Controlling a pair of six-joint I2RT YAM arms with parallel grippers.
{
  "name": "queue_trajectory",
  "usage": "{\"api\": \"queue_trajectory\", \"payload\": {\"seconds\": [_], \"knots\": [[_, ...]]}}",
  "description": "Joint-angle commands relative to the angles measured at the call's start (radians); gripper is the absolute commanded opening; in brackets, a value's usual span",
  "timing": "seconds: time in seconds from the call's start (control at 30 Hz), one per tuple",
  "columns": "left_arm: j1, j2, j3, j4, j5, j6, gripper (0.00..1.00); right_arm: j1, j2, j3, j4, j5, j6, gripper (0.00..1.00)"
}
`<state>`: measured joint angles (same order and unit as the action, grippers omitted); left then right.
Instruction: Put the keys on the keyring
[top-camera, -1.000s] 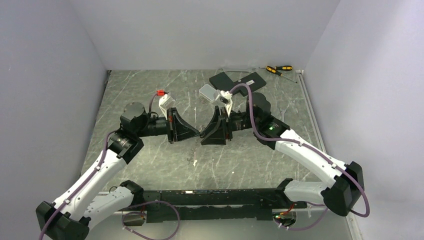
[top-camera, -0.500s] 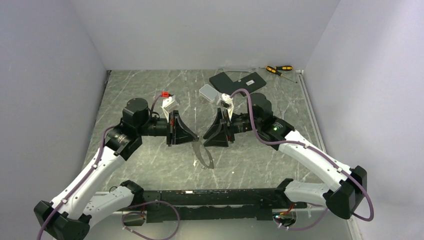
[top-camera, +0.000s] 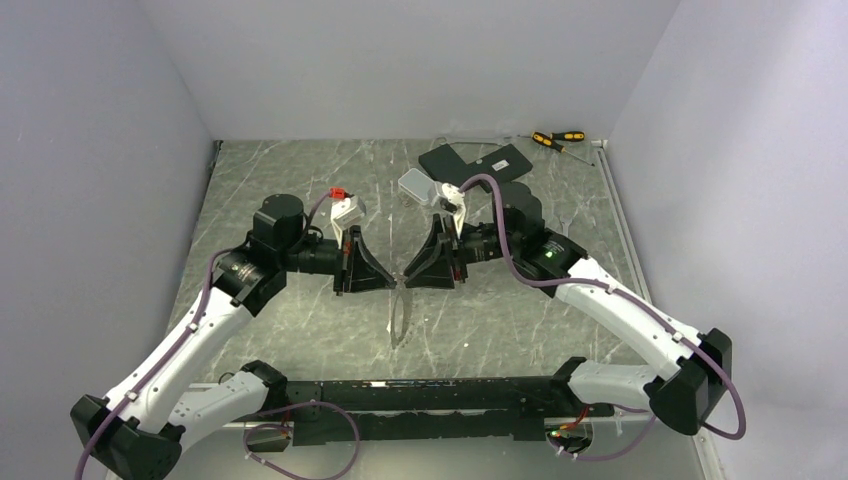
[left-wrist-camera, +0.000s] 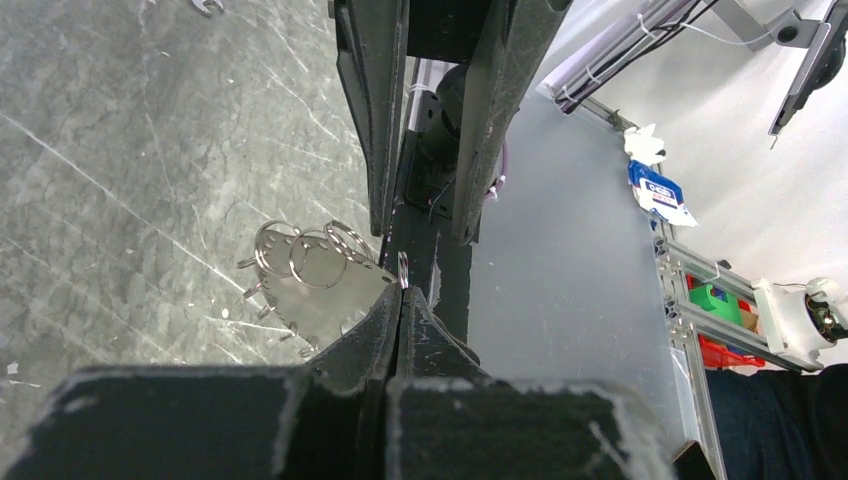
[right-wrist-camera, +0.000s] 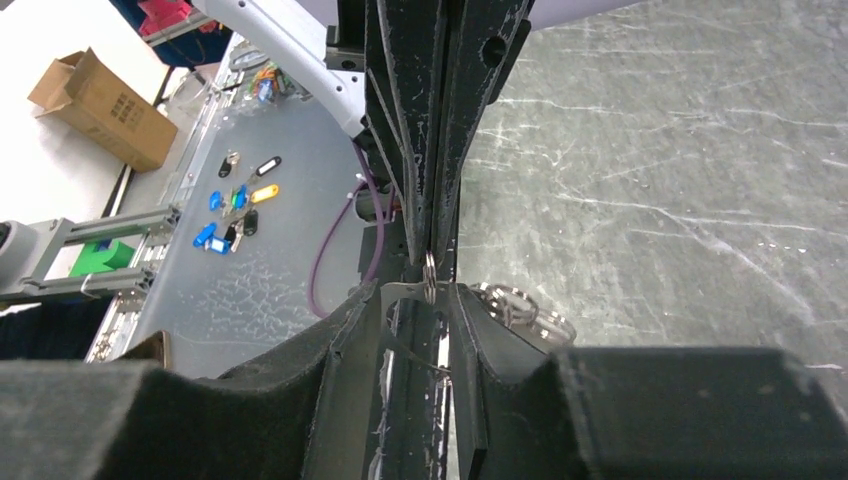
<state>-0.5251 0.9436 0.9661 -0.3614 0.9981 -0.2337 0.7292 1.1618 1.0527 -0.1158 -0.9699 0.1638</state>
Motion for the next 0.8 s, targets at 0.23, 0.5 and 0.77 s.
{"api": "queue_trajectory", "payload": {"seconds": [0.23,0.5,0.77], "knots": [[-0.004,-0.002,0.045,0.030,0.037,0.029,0.00,0.006,0.037,0.046,0.063,-0.040,0.008,0.30],[-0.004,0.007,0.041,0.049,0.030,0.014,0.00,0.015,0.040,0.041,0.067,-0.044,0.017,0.23],[-0.004,0.009,0.026,0.082,0.017,-0.011,0.00,0.021,0.053,0.043,0.054,-0.038,0.011,0.18]]}}
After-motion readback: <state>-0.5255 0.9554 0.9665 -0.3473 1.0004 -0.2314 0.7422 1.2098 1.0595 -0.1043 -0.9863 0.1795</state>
